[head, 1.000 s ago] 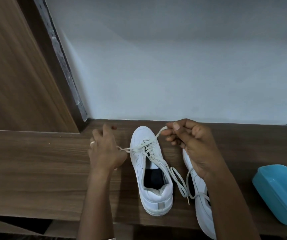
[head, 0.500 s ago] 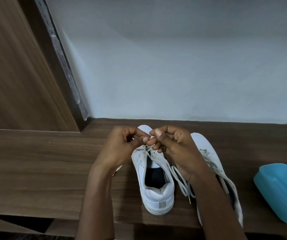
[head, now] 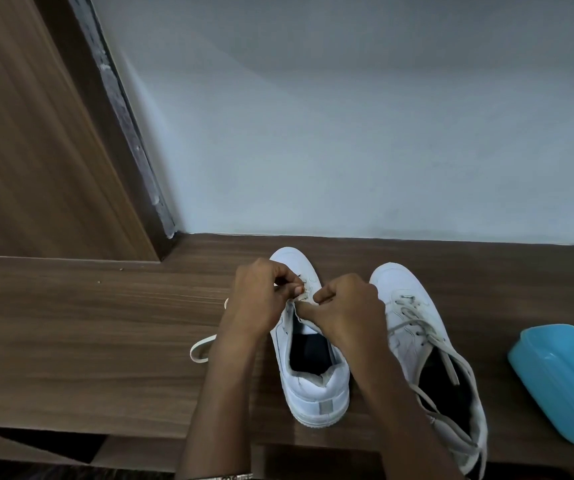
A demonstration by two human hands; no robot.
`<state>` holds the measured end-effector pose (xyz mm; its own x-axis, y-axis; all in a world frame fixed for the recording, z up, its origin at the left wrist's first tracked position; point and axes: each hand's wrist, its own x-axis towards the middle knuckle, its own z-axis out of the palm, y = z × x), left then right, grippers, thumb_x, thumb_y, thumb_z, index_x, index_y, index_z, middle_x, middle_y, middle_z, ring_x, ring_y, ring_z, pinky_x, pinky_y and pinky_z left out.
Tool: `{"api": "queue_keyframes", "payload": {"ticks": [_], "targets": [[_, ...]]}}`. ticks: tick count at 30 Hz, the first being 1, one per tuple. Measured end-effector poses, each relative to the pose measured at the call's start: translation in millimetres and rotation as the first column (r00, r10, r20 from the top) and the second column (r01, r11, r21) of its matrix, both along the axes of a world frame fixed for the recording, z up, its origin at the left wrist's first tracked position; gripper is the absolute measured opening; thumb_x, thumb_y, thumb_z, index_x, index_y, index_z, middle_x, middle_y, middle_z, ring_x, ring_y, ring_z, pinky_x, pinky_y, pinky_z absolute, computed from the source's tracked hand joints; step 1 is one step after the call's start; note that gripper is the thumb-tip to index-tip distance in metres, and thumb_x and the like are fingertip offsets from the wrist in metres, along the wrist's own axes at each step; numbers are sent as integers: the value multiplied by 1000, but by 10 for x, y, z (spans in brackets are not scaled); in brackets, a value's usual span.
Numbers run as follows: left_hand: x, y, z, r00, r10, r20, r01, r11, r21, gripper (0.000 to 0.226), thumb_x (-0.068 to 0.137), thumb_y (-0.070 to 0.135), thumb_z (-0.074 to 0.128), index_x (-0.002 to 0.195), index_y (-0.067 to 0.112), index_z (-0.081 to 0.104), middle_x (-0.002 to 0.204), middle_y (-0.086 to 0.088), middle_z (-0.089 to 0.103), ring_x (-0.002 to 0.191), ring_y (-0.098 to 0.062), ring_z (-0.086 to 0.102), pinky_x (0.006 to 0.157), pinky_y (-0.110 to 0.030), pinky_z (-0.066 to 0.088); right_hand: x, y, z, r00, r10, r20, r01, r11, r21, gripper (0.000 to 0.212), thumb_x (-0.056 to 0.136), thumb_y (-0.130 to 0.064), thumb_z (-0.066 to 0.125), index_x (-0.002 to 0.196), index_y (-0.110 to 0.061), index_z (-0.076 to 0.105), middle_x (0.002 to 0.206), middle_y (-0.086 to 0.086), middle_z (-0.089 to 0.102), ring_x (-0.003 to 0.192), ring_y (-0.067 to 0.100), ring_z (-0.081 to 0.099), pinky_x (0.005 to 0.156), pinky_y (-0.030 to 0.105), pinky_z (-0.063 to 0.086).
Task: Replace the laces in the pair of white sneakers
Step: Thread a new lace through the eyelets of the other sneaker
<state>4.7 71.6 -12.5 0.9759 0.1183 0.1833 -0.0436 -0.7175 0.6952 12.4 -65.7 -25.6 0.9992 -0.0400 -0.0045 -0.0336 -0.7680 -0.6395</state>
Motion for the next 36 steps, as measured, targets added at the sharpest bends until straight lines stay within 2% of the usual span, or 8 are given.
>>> {"api": "queue_keyframes", "payload": {"ticks": [4, 7, 13, 15, 17, 20, 24, 36], "targets": [[9, -13, -29, 1000, -13, -17, 14, 997, 82, 9, 83, 10, 73, 80, 18, 77, 81, 7, 74, 64, 4, 57, 61, -5, 36, -37, 94, 25, 995, 54, 89, -37, 982, -186, 38, 76, -49, 66, 72, -12, 60, 74, 4, 65, 72, 26, 60, 49, 27, 28], [18, -34, -38, 1000, -14, -26, 19, 984, 179, 9, 86, 15, 69, 84, 17, 78, 86, 3, 75, 80, -12, 64, 70, -23, 44, -43, 106, 54, 988, 73, 134, -45, 978, -202, 37, 86, -43, 62, 67, -14, 48, 72, 7, 58, 71, 30, 53, 48, 31, 20], [21, -56, -47, 998, -4, -64, 15, 984, 178, 10, 88, 22, 70, 87, 16, 78, 91, 3, 75, 86, -15, 64, 63, -21, 31, 115, -188, -26, 999, 45, 10, -46, 981, 189, 55, 80, -21, 68, 39, -10, 33, 39, -3, 27, 43, 16, 28, 50, 28, 28], [22, -73, -64, 996, 16, -89, -6, 993, 120, 11, 87, 24, 72, 84, 16, 78, 87, 3, 76, 84, -14, 66, 64, -22, 36, 143, -238, -110, 997, 39, -62, -14, 930, 366, 45, 74, -25, 69, 43, -6, 44, 44, 2, 34, 47, 16, 35, 52, 35, 39], [20, -82, -86, 990, 42, -133, -37, 998, 43, 13, 86, 26, 73, 80, 16, 79, 82, 4, 75, 80, -12, 66, 66, -23, 40, 150, -258, -163, 991, 52, -126, 13, 885, 466, 46, 62, -41, 68, 63, 5, 62, 56, 20, 56, 55, 21, 48, 61, 52, 55], [16, -79, -114, 981, 82, -177, -93, 994, -54, 10, 83, 29, 77, 78, 20, 79, 77, 8, 74, 77, -9, 67, 68, -25, 48, 172, -272, -198, 978, 91, -185, 33, 817, 575, 50, 63, -37, 71, 79, 11, 67, 90, 38, 64, 76, 48, 68, 78, 66, 52], [5, -88, -94, 974, 117, -195, -136, 987, -86, 8, 79, 28, 81, 76, 21, 79, 75, 8, 74, 76, -9, 68, 73, -31, 54, 160, -275, -189, 978, 96, -185, 36, 796, 604, 42, 68, -32, 70, 77, 9, 68, 92, 39, 63, 94, 55, 60, 79, 68, 50], [10, -303, -69, 971, 214, -108, -194, 966, 173, 9, 81, 27, 78, 87, 20, 78, 89, -3, 74, 88, -23, 68, 67, -25, 45, 165, -290, -184, 973, 118, -200, 37, 770, 637, 46, 71, -37, 72, 79, 8, 68, 92, 35, 66, 80, 45, 70, 83, 64, 53]]}}
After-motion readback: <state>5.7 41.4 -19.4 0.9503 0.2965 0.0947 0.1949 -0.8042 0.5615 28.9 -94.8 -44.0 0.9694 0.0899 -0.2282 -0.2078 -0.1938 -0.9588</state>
